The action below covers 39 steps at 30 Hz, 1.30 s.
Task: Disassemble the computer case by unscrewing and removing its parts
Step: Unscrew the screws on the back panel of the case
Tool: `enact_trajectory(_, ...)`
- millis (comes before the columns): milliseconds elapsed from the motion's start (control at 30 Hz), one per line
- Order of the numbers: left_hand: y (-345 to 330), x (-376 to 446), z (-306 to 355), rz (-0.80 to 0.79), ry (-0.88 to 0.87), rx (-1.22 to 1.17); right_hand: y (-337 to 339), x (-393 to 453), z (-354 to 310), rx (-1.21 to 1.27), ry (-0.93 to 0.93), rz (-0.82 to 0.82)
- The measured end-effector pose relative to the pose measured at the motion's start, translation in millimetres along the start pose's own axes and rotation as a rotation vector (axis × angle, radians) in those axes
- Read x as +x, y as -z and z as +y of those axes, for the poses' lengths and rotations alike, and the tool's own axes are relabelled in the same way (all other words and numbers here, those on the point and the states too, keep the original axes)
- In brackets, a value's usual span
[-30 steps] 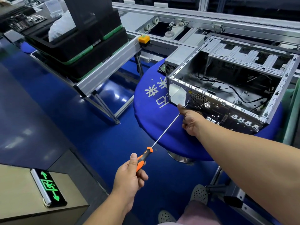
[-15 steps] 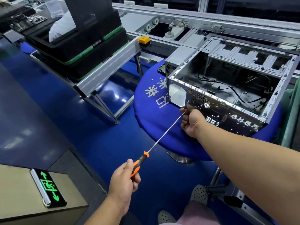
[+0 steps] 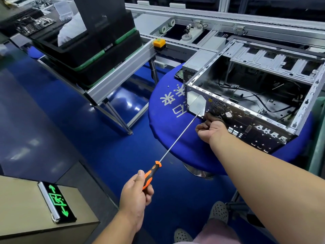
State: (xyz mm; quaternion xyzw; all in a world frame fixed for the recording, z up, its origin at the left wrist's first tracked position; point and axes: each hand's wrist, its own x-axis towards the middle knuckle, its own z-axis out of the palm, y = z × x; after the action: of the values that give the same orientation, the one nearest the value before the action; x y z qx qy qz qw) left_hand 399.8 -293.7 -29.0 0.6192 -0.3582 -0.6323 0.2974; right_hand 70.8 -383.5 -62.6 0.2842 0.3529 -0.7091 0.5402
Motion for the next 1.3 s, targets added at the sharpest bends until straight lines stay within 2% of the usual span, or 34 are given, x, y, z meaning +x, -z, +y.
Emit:
enact_trajectory(433,7,-2,3,-0.005,-0.020,-0.007,-9,-5,2,0.033,0.012,0.002)
enact_trajectory(600,5,-3,2,-0.017,-0.021,0.004,-14,-8,7,0.157,-0.011,0.005)
enact_trajectory(867,6,-3,4,-0.034,-0.022,0.009,-24,-3,4,0.347,-0.061,0.135)
enact_trajectory(1133,12,-1,2,-0.033,-0.022,0.009,-22,-2,9,0.275,0.007,0.064)
enact_trajectory(1300,11,0,3,-0.036,-0.021,-0.002,-18,-4,10,0.143,0.040,0.068)
